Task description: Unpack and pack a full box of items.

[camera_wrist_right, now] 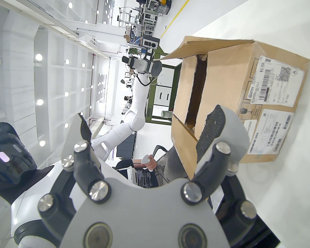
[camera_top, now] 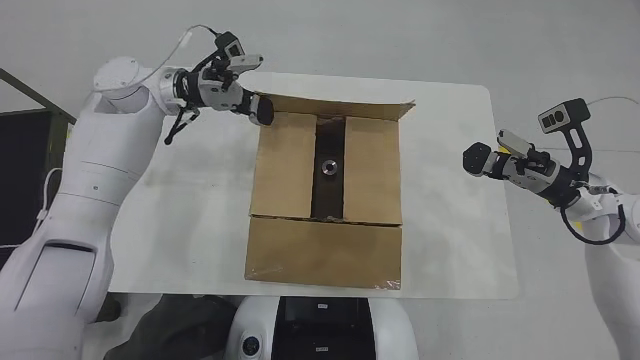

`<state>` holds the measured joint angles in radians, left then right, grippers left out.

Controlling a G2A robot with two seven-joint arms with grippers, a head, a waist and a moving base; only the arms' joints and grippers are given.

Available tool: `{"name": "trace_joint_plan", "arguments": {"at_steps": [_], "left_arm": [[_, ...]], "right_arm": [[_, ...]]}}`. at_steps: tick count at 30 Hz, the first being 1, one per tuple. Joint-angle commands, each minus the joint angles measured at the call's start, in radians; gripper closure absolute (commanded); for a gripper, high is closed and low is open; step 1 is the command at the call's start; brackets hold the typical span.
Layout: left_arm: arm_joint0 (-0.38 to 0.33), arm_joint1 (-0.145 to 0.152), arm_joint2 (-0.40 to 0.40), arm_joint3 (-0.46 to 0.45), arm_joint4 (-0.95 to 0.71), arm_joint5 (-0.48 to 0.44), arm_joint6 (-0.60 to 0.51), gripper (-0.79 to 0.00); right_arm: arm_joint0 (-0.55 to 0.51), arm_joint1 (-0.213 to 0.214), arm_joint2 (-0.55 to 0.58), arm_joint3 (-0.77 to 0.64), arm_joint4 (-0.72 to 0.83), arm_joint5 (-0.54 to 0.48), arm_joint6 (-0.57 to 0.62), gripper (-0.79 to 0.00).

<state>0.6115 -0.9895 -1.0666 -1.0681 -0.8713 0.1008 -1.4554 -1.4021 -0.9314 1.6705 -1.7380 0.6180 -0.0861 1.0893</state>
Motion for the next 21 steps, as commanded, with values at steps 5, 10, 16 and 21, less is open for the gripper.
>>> {"name": "trace_joint_plan", "arguments": {"at_steps": [5,10,16,21], "left_arm": [[-0.075,-0.026,0.043,0.084,0.029,-0.025,0.082,-0.785],[-0.118,-0.051,0.080,0.134,0.043,-0.044,0.151,-0.785],[-0.152,-0.078,0.118,0.181,0.060,-0.056,0.224,-0.785],[-0.180,-0.107,0.154,0.224,0.053,-0.030,0.290,-0.785]], "right_arm": [[0.000,0.000,0.000,0.000,0.000,0.000,0.000,-0.785],[0.000,0.000,0.000,0.000,0.000,0.000,0.000,-0.785],[0.000,0.000,0.000,0.000,0.000,0.000,0.000,-0.785],[0.000,0.000,0.000,0.000,0.000,0.000,0.000,-0.785]]}}
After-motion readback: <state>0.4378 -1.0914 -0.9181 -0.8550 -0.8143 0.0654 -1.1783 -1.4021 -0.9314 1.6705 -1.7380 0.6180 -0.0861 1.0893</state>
